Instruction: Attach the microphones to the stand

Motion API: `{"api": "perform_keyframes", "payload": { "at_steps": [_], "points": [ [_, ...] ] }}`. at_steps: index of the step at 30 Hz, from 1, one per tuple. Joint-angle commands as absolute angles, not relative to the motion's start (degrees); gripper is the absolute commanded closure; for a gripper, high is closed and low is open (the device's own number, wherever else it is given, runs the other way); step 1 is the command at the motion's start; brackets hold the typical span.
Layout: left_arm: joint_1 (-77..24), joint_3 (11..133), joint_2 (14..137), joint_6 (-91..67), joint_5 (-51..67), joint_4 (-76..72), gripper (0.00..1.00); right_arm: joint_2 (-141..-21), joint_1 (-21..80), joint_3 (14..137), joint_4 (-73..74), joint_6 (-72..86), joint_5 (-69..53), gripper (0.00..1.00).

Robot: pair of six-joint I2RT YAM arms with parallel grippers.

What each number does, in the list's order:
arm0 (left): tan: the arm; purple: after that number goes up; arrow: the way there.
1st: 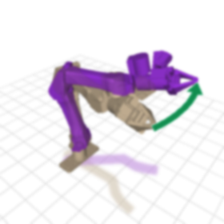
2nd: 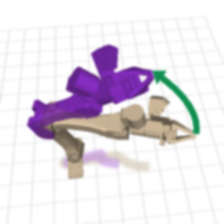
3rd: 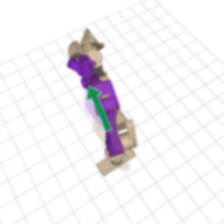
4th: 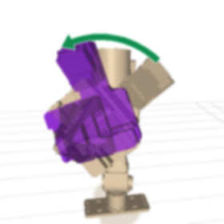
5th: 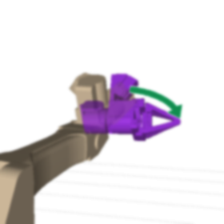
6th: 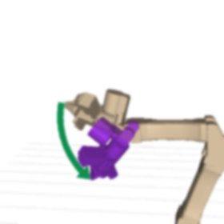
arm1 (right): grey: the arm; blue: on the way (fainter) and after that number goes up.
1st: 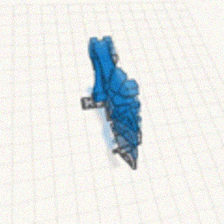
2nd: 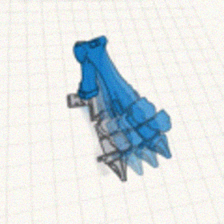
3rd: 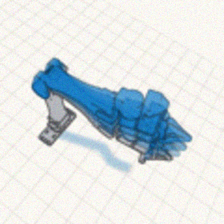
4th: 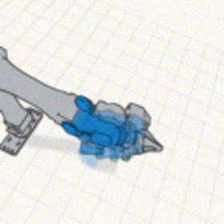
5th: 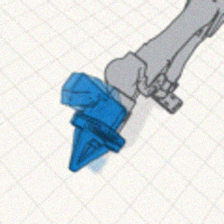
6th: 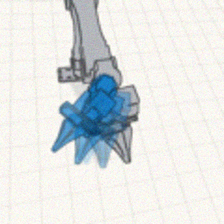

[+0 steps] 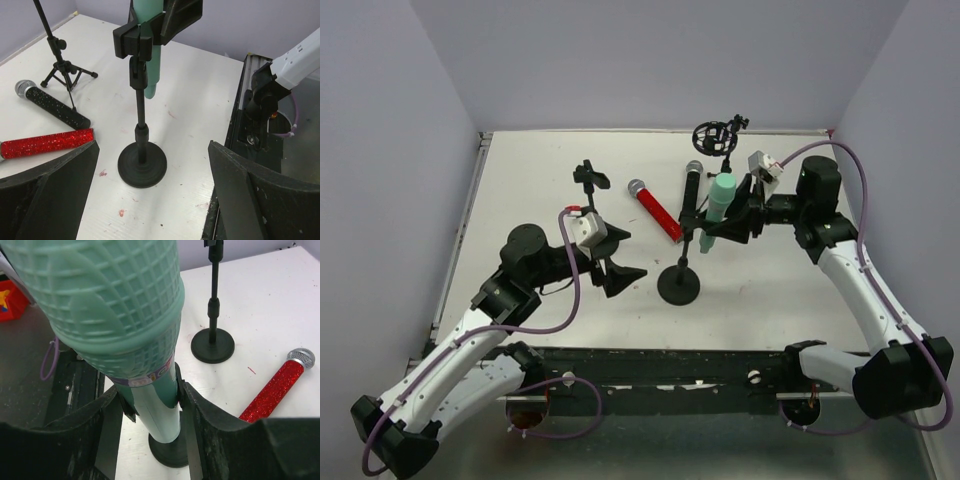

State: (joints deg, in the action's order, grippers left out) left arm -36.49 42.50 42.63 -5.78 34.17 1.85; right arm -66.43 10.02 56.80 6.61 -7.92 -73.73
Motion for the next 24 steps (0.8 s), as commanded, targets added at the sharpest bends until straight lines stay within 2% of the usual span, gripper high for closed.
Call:
{"api": "perform_keyframes", "payload": {
  "at_steps": [1,16,24],
  "points": [
    [-36.3,41.8,40.4,-5.4,31.8,3.1,0.01,-65.5,8.6,57.9,9.2,-10.4,-74.7,0.62],
    [-36.3,40.6,37.7,-4.0,29.8,4.8,0.02,-69.3,-4.2,69.2,21.0,-20.8,-65.7,0.65],
    [-36.3,39.9,36.1,-3.7,27.1,5.6,0.02,-77.3,-13.7,74.4,16.5,-20.8,-61.3,0.65]
  ]
}}
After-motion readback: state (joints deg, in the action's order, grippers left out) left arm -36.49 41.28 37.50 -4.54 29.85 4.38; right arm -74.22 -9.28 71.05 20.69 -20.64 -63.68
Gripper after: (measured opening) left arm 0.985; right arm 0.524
